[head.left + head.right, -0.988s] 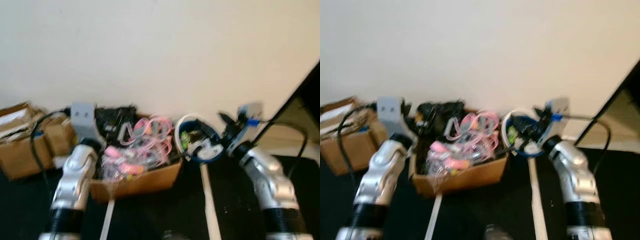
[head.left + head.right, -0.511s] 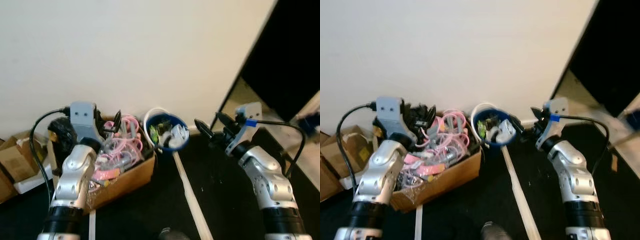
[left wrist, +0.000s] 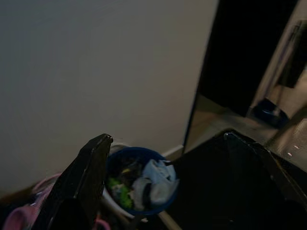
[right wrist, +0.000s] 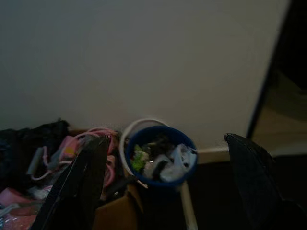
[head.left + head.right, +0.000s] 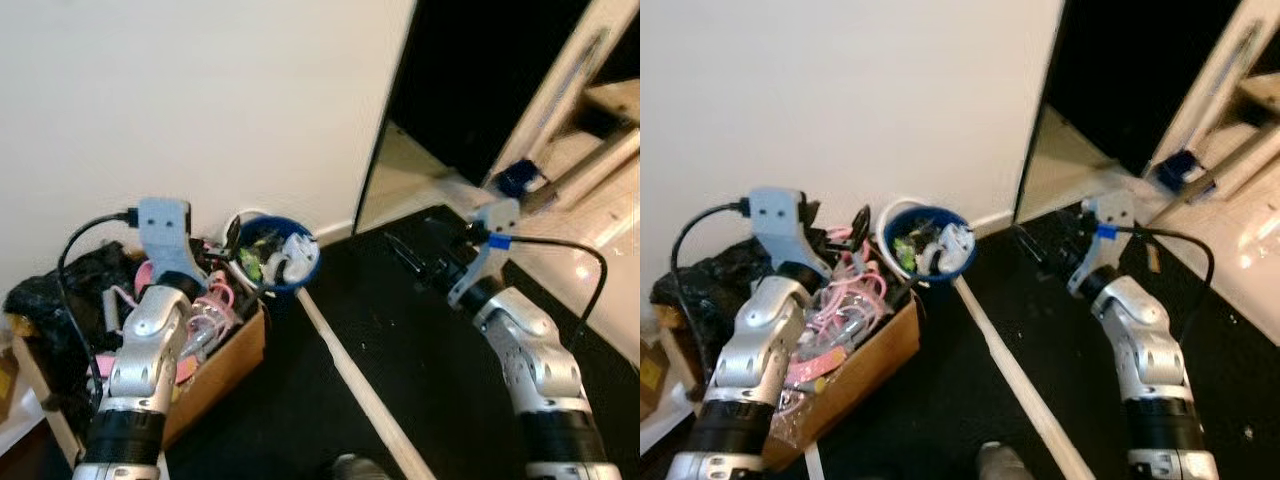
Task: Picking trash to rubbish bin
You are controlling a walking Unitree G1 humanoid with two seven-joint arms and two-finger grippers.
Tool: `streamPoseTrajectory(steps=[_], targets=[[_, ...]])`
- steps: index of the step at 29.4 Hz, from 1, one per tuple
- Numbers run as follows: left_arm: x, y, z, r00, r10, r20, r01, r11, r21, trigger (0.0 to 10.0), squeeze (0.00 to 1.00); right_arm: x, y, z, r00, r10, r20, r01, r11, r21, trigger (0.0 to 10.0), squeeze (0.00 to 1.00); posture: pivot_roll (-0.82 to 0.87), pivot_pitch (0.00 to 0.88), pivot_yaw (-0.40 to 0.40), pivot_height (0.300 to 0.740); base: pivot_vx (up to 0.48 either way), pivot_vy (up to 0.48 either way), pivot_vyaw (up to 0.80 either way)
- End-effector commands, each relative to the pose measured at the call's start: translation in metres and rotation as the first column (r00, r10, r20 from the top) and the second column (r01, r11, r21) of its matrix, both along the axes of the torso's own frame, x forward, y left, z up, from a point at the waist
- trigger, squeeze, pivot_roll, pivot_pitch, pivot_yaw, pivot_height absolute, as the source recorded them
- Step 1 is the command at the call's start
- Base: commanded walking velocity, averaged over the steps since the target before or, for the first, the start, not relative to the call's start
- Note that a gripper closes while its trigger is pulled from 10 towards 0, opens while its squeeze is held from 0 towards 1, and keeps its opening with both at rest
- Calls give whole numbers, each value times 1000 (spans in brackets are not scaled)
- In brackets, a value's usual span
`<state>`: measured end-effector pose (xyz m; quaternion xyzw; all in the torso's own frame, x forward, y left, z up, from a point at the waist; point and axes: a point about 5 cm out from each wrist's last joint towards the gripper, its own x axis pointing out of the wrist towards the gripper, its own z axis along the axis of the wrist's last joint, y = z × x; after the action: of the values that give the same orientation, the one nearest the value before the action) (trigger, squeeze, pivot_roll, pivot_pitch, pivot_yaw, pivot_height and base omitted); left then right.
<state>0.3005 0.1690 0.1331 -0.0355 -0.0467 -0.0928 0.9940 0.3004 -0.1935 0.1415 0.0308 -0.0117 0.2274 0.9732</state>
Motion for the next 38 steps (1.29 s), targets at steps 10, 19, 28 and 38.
streamPoseTrajectory(steps=[10, 19, 28, 38], targets=[[1, -3, 0, 1000, -13, -2, 13, 1000, 12, 10000, 0, -1, -2, -1, 1000, -2, -3, 2, 1000, -9, 10000, 0, -48, 0, -11, 740, 0, 0, -800], [1, -3, 0, 1000, -13, -2, 13, 1000, 13, 10000, 0, -1, -2, -1, 1000, -5, -3, 5, 1000, -10, 10000, 0, -48, 0, -10, 740, 0, 0, -800], [1, -3, 0, 1000, -15, -3, 15, 1000, 12, 10000, 0, -1, -3, -1, 1000, -7, -4, 7, 1000, -12, 10000, 0, -48, 0, -10, 740, 0, 0, -800], [1, -4, 0, 1000, -25, -1, 25, 1000, 10, 10000, 0, -1, -3, -1, 1000, -6, -4, 6, 1000, -15, 10000, 0, -49, 0, -9, 740, 0, 0, -800]])
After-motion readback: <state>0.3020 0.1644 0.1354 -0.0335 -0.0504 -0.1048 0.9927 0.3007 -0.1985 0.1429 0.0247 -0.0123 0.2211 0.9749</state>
